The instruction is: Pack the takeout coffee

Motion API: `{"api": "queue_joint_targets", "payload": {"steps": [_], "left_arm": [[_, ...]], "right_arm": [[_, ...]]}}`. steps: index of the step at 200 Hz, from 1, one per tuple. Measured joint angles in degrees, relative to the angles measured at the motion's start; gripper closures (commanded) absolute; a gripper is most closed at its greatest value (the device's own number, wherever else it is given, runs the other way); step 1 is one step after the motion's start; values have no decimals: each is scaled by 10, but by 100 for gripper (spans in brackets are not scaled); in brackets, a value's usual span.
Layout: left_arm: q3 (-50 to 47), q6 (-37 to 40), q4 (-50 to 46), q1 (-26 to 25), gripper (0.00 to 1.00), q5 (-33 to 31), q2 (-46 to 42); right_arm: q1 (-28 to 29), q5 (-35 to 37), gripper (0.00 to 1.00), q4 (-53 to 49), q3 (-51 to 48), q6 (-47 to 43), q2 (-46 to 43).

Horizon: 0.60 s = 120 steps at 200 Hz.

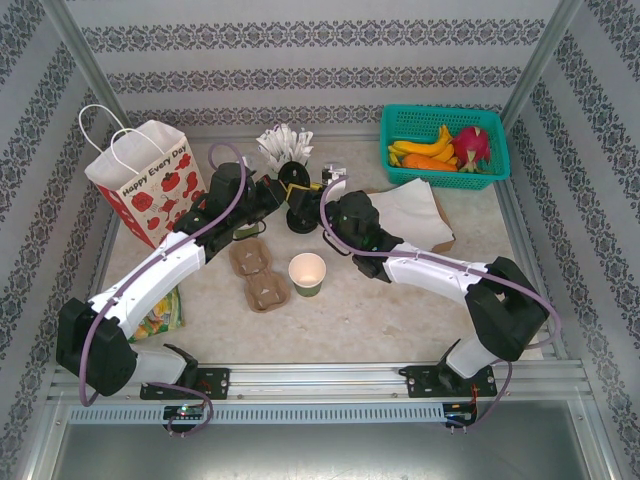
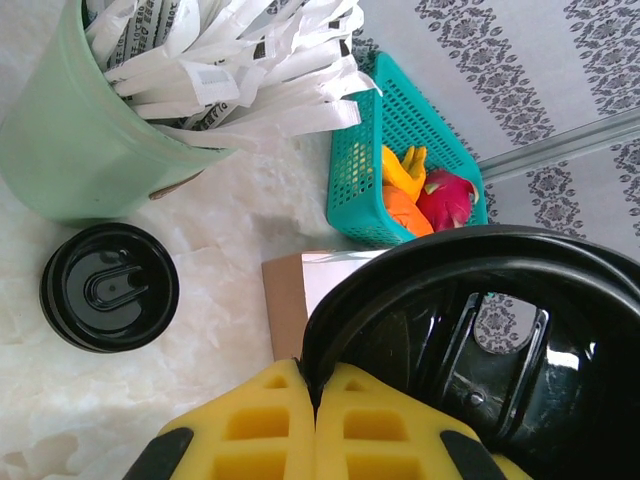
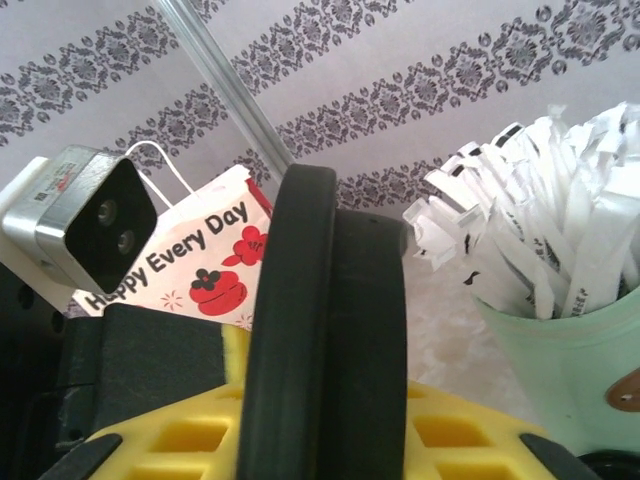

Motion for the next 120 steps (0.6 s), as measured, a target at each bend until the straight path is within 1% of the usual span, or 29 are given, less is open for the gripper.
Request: {"api": "queue_joint_targets", "payload": {"steps": [21,53,74,90,105,120], "left_arm": [[-3,0,5,0,100,2,0],[-4,0,11,0,94,7,0],[-5,1,20,0,86,12,0],[-19,7,47,0,73,21,-4],[-51,14,83,0,65,29,-21],[-80,19,100,0,60,37,-44]], "right_arm": [[0,9,81,-2,0,-15,0],[0,11,88,-5,0,-37,-3],[-2,11,94,-5,0,-52,-8],[-5,10,100,-10,0,-68,-15],[-10,7,100,-20,0,-88,-26],[-18,7,100,-33,0,-115,-37]]}}
